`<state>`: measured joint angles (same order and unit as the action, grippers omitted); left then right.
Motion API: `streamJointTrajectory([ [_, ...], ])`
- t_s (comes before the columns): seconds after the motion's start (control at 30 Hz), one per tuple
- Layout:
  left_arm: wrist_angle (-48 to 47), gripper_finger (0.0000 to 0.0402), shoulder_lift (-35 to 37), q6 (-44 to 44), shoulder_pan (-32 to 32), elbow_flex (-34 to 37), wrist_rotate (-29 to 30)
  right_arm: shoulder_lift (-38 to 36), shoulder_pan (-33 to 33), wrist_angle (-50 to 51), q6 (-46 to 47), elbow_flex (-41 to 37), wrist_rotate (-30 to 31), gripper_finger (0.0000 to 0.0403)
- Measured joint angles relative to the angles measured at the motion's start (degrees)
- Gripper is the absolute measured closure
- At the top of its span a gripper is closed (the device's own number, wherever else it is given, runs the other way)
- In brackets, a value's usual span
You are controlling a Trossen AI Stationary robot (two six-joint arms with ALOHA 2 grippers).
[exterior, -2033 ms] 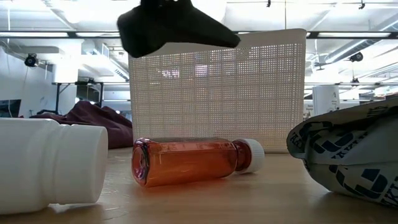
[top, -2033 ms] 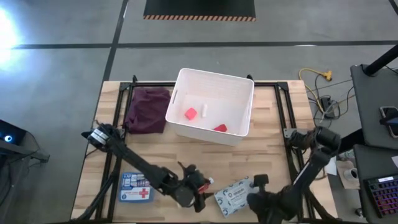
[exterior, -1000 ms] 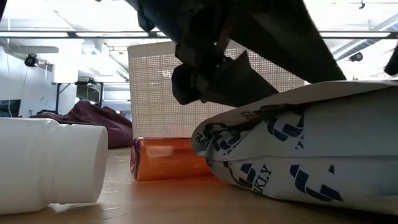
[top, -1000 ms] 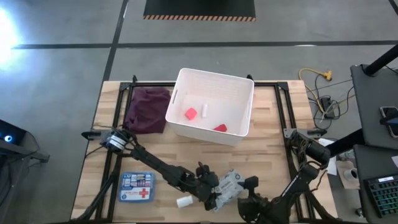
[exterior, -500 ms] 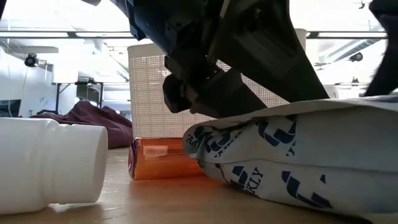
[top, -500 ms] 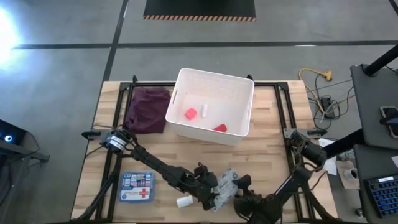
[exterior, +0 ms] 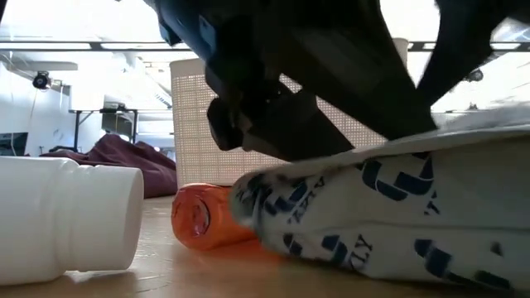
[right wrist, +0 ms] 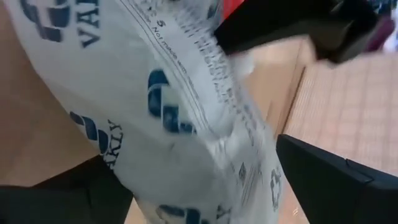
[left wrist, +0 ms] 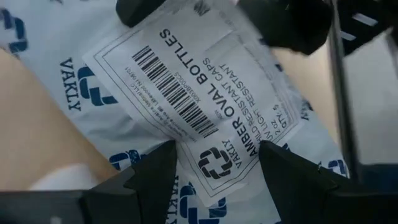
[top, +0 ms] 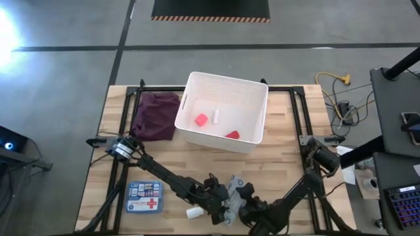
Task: Pick & place medical supplies in basket/bin
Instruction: Put the white mailer bag into the white bin
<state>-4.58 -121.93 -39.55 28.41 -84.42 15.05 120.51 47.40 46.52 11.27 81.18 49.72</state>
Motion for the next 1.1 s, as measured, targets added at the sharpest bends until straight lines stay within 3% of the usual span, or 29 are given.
streamJointTrajectory([
  [0.23, -1.3, 0.0187, 1.7, 2.6, 0.0, -1.7, -0.9, -1.5, 0.0, 0.4, -6.5, 4.6, -1.4, 0.0101],
  [0.43, -4.2, 0.0187, 3.3, 2.9, 0.1, -4.3, 0.6, -3.5, -0.2, 3.0, -8.0, 5.7, -6.2, 0.0178],
  [0.57, -8.9, 0.0188, 6.1, 3.3, 0.5, -7.5, 2.5, -7.7, -0.5, 5.8, -3.3, 5.7, -7.6, 0.0227],
  [0.7, -10.9, 0.0188, 10.2, 5.9, 2.9, -11.3, 8.4, -15.3, -1.0, 7.7, 7.9, 5.9, -12.0, 0.0244],
  [0.9, -14.0, 0.0188, 18.0, 9.9, 10.0, -16.8, 26.6, -28.3, -1.4, 10.9, 24.9, 8.2, -11.6, 0.024],
  [0.97, -14.5, 0.0188, 19.7, 12.9, 13.7, -18.3, 35.9, -32.1, -1.5, 13.3, 29.0, 10.2, -5.7, 0.024],
  [1.1, -14.5, 0.0188, 21.1, 21.2, 20.9, -21.7, 56.8, -37.5, -4.5, 18.0, 30.7, 14.1, 12.0, 0.024],
])
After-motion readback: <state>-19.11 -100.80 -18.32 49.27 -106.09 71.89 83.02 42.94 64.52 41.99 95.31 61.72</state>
